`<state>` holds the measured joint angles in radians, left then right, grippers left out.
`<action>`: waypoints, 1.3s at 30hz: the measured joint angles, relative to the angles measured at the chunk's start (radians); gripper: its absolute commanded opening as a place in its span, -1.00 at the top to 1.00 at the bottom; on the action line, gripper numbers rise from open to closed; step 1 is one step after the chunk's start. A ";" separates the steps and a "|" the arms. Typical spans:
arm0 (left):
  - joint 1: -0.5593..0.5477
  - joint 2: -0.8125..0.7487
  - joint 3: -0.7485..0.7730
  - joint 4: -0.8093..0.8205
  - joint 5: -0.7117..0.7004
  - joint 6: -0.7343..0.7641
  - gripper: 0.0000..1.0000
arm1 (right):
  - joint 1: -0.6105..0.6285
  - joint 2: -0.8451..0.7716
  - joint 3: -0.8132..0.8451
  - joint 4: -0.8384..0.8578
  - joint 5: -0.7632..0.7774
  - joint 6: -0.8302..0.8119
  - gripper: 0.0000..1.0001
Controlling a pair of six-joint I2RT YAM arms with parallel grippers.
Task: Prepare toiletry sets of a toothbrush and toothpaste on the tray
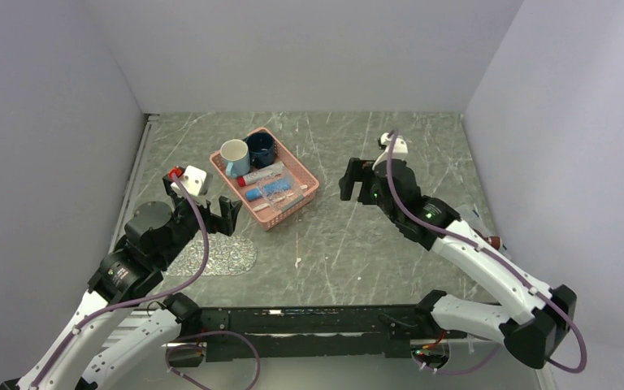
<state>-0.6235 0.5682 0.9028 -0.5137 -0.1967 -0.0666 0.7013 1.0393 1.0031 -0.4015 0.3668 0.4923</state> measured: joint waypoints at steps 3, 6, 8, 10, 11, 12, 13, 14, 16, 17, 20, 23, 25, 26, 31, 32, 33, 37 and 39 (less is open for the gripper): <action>0.000 0.000 0.000 0.000 0.000 0.000 -0.98 | 0.001 0.056 0.000 0.000 -0.026 0.043 -0.77; 0.000 0.000 0.000 0.000 0.000 0.000 -0.98 | 0.009 0.098 0.000 0.004 -0.038 0.098 -0.73; 0.000 0.000 0.000 0.000 0.000 0.000 -0.98 | 0.015 0.126 0.000 0.007 -0.040 0.143 -0.72; 0.000 0.000 0.000 0.000 0.000 0.000 -0.98 | 0.024 0.153 0.000 0.009 -0.042 0.186 -0.72; 0.000 0.000 0.000 0.000 0.000 0.000 -0.98 | 0.030 0.166 0.000 0.011 -0.043 0.209 -0.72; 0.000 0.000 0.000 0.000 0.000 0.000 -0.98 | 0.035 0.179 0.000 0.014 -0.043 0.229 -0.71; 0.000 0.000 0.000 0.000 0.000 0.000 -0.98 | 0.039 0.189 0.000 0.016 -0.043 0.250 -0.70; 0.000 0.000 0.000 0.000 0.000 0.000 -0.98 | 0.043 0.199 0.000 0.021 -0.044 0.271 -0.70; 0.000 0.000 0.000 0.000 0.000 0.000 -0.98 | 0.050 0.212 0.000 0.035 -0.047 0.311 -0.68; 0.000 0.000 0.000 0.000 0.000 0.000 -0.98 | 0.053 0.218 -0.001 0.045 -0.050 0.331 -0.66; 0.000 0.000 0.000 0.000 -0.001 0.000 -0.98 | 0.067 0.237 -0.016 0.095 -0.059 0.397 -0.59; 0.000 0.000 0.000 0.000 -0.001 0.000 -0.98 | 0.090 0.270 -0.039 0.144 -0.065 0.460 -0.52; 0.000 0.000 0.000 0.000 -0.001 0.000 -0.98 | 0.112 0.300 -0.050 0.175 -0.074 0.496 -0.48; 0.000 0.000 0.000 0.000 -0.001 0.000 -0.98 | 0.123 0.317 -0.053 0.187 -0.079 0.513 -0.47; 0.000 0.000 0.000 0.000 0.000 0.000 -0.98 | 0.180 0.394 -0.054 0.255 -0.089 0.579 -0.41; 0.000 0.000 0.000 -0.001 -0.001 0.000 -0.98 | 0.188 0.406 -0.054 0.263 -0.089 0.590 -0.40; 0.000 0.000 0.000 0.000 0.000 0.000 -0.98 | 0.199 0.424 -0.053 0.274 -0.089 0.603 -0.40; 0.000 0.000 0.000 0.000 -0.001 0.000 -0.98 | 0.224 0.494 -0.033 0.299 -0.101 0.646 -0.36; 0.000 0.000 0.000 0.000 -0.001 0.000 -0.98 | 0.232 0.534 -0.011 0.305 -0.112 0.664 -0.36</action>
<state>-0.6235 0.5682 0.9028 -0.5140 -0.1974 -0.0669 0.9329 1.5738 0.9920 -0.0967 0.2550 1.1564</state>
